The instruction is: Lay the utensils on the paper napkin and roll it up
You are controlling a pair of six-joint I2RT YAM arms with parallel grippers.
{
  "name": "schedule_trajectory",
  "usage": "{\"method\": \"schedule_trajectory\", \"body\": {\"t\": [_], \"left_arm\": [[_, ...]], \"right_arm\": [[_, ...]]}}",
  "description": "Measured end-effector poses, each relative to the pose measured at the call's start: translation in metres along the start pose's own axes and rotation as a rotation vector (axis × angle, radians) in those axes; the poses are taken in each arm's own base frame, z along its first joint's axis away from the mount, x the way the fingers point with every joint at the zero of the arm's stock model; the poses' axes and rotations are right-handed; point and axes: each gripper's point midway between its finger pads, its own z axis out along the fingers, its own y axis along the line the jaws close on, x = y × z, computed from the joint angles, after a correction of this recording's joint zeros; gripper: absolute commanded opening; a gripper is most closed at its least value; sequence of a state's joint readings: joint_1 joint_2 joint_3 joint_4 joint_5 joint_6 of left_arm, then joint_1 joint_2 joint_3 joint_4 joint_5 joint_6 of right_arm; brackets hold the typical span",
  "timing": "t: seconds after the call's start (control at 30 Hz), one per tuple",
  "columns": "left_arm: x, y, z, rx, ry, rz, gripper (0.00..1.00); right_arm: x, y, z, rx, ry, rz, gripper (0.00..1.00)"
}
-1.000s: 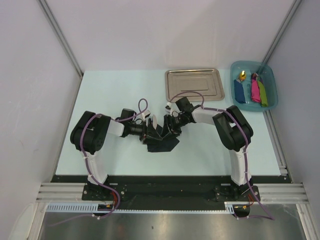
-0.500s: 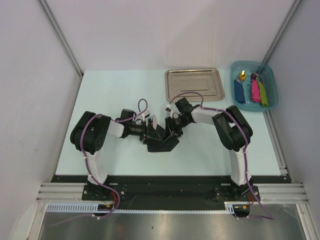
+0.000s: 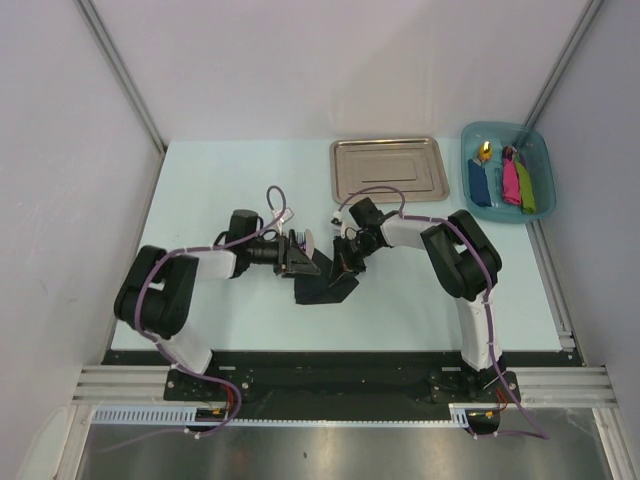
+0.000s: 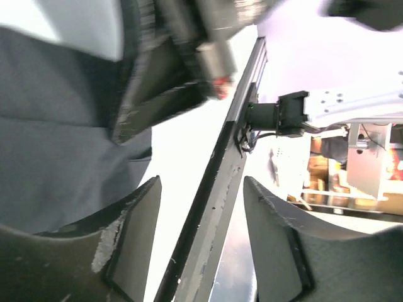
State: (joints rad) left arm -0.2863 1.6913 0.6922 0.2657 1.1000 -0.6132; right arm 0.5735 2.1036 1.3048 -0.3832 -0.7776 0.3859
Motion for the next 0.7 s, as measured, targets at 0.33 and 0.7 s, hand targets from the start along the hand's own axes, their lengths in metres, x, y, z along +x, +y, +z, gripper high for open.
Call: {"method": "schedule_trajectory", "body": {"t": [0.33,0.7], "left_arm": [[0.015,0.004,-0.019,-0.073,0.017,0.025,0.32],[0.054,0.051,-0.015,-0.162,0.156,-0.108,0.23]], "right_arm": [[0.001,-0.003,0.001,0.01,-0.002,-0.001,0.0],[0.0,-0.003,0.0,0.012,-0.003,0.0,0.0]]}}
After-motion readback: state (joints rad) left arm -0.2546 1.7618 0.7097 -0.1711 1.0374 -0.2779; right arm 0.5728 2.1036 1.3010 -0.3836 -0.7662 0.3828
